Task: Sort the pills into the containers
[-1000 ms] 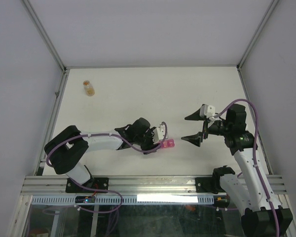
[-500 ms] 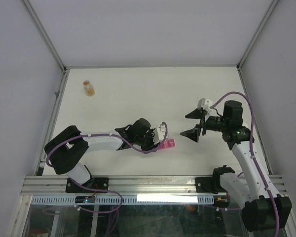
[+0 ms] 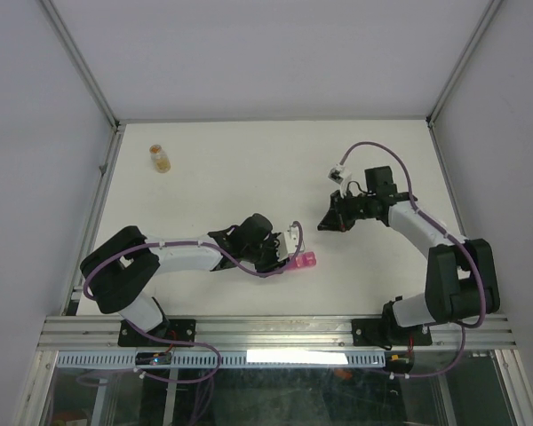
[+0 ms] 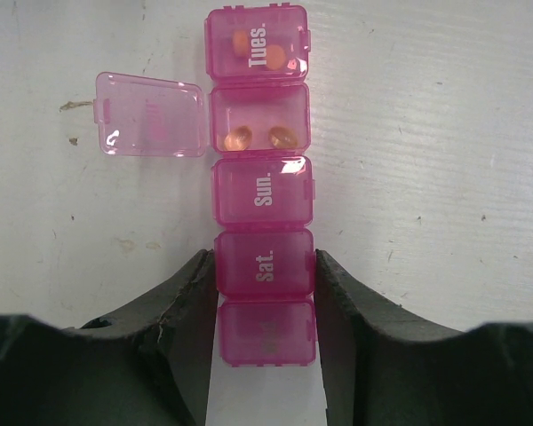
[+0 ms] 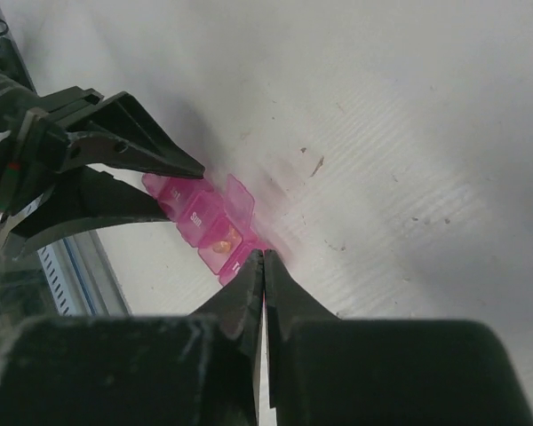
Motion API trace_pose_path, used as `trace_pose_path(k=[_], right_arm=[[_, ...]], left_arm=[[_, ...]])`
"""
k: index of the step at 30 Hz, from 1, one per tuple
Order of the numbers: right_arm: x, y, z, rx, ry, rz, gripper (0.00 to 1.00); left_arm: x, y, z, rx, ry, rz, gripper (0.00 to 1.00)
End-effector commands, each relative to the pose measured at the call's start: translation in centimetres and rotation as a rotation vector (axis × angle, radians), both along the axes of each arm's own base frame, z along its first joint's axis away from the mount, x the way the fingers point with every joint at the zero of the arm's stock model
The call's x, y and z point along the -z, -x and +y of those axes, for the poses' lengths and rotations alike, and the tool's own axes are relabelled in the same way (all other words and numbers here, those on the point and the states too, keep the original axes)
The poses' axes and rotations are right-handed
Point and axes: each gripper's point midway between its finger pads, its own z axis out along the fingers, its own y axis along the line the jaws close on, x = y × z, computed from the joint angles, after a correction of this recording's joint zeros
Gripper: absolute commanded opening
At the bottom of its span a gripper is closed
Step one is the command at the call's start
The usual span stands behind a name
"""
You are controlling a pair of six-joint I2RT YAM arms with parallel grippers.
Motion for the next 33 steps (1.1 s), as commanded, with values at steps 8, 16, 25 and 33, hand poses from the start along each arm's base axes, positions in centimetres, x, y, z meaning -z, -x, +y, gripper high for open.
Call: trace_pose_path(k=[8, 16, 25, 33], right_arm=[[3.8, -2.9, 2.6, 0.119, 0.096, 0.172, 0.00], [5.9, -2.3, 4.2, 0.071, 0.088, 0.305, 0.00], [5.3, -0.2, 5.8, -0.043, 0.022, 0.366, 0.00], [3.0, 1.8, 6.6, -0.210, -0.053, 0.351, 0.00]], left_arm=[[-1.2, -0.2, -1.6, 0.046, 0.057, -0.036, 0.26], [-1.0, -0.1, -1.7, 0.052, 0.052, -0.030, 0.26], [-0.9, -0.1, -1.8, 0.053, 0.049, -0.028, 0.25], [-0.9, -0.2, -1.7, 0.052, 0.048, -0.028, 0.25]])
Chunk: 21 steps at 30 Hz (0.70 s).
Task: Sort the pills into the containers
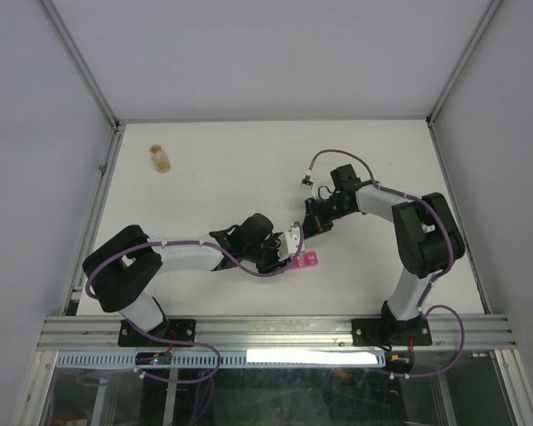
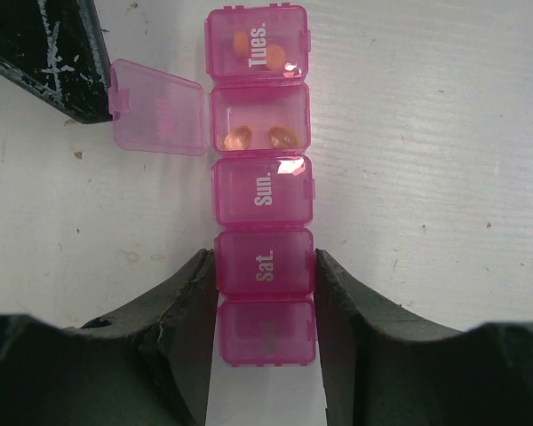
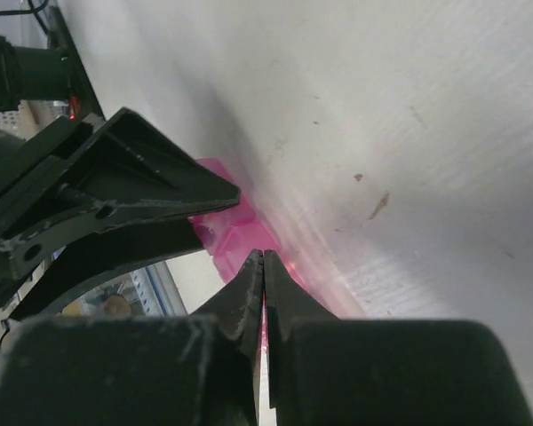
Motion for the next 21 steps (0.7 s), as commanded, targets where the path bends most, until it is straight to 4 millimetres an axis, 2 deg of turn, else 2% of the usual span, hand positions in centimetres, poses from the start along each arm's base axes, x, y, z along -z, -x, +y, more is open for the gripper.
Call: trace_pose_path(k=[1, 15, 21], right_arm=[[-3.0, 1.0, 0.9, -0.125, -0.123, -0.039, 0.00], [-2.7, 3.6, -0.2, -0.266, -0.015, -0.139, 0.00], [-1.6, 4.0, -0.3, -0.298, 0.057, -0.156, 0.00]], left_arm=[[-1.0, 0.0, -1.3, 0.035, 0.038, -0.015, 0.25], [-0.8, -0.1, -1.4, 0.026, 0.032, -0.012, 0.25], [-0.8, -0.2, -1.4, 0.024, 0.030, -0.010, 0.25]])
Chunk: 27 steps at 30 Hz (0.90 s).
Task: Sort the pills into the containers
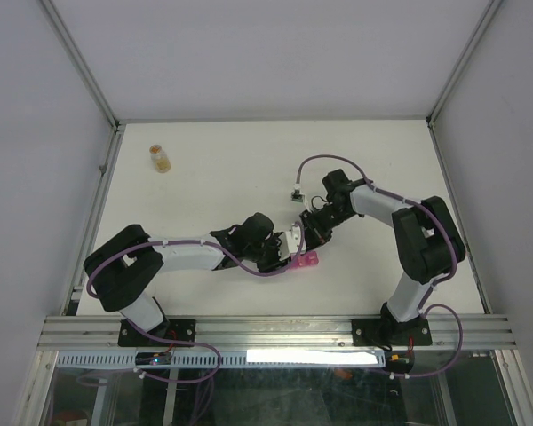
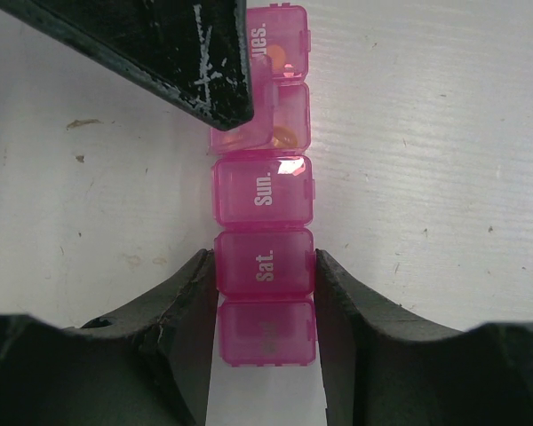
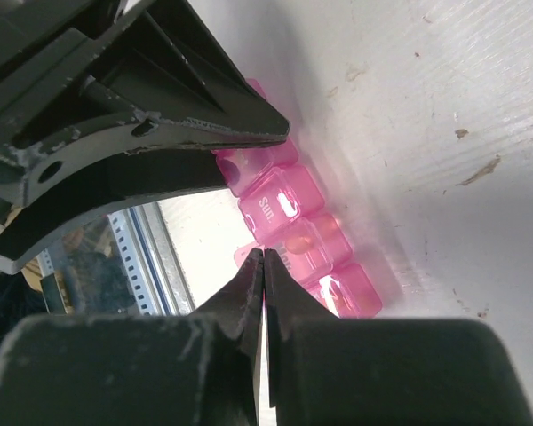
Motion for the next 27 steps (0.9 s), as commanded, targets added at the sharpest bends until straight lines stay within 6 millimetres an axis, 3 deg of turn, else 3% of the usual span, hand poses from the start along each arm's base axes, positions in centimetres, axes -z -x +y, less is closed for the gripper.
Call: trace_pose_path(k=[1, 27], right_arm=[[-0.7, -0.3, 0.2, -0.043, 0.031, -0.089, 0.00], [-1.2, 0.3, 0.2, -0.079, 0.049, -0.150, 0.00]], left_arm=[[-0.8, -0.1, -1.3, 0.024, 0.030, -0.010, 0.25], [-0.6, -0.2, -1.4, 0.018, 0.025, -0.007, 0.25]])
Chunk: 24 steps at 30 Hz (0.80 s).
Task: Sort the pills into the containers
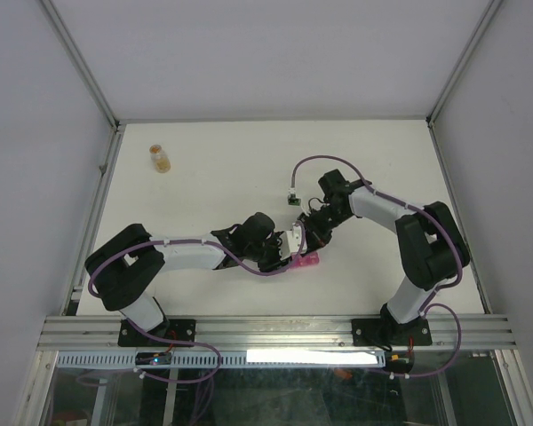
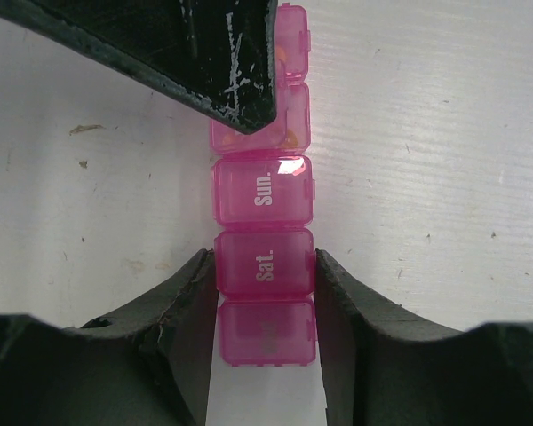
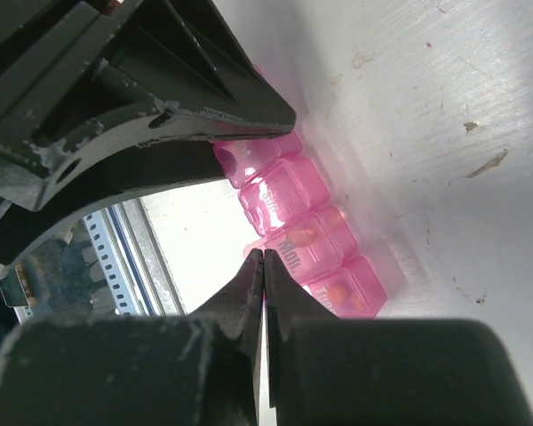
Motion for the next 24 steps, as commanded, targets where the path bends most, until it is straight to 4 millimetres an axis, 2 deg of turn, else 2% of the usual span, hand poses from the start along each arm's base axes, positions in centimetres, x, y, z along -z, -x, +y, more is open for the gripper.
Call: trace_pose_path(k=[1, 4, 9, 11, 13, 20, 24], right_arm=[[-1.2, -0.3, 0.4, -0.024, -0.020, -0.060, 0.00], [-0.1, -0.3, 0.0, -0.020, 0.032, -0.071, 0.00], [3.8, -1.1, -1.6, 0.019, 0.209, -0.070, 0.00], [4.1, -1.5, -1.9, 0.031, 0.236, -0.087, 0.00], [3.6, -1.6, -1.6, 0.033, 0.215, -0.092, 0.00], [-0.8, 0.2, 0.7, -0.044, -0.020, -0.060, 0.00], [-1.5, 0.8, 1.0, -0.066, -0.061, -0.046, 0.00]], left_arm=[[-0.6, 0.0, -1.0, 0.017, 0.022, -0.005, 0.25], [-0.6, 0.0, -1.0, 0.017, 0.022, -0.005, 0.25], [-0.5, 0.0, -1.1, 0.016, 0.019, -0.002, 0.25], [-0.5, 0.0, -1.1, 0.018, 0.018, 0.001, 0.24], [-0.5, 0.1, -1.1, 0.020, 0.019, 0.002, 0.24], [-0.4, 0.1, -1.0, 0.019, 0.017, 0.003, 0.25], [-0.5, 0.1, -1.1, 0.019, 0.018, 0.002, 0.25]])
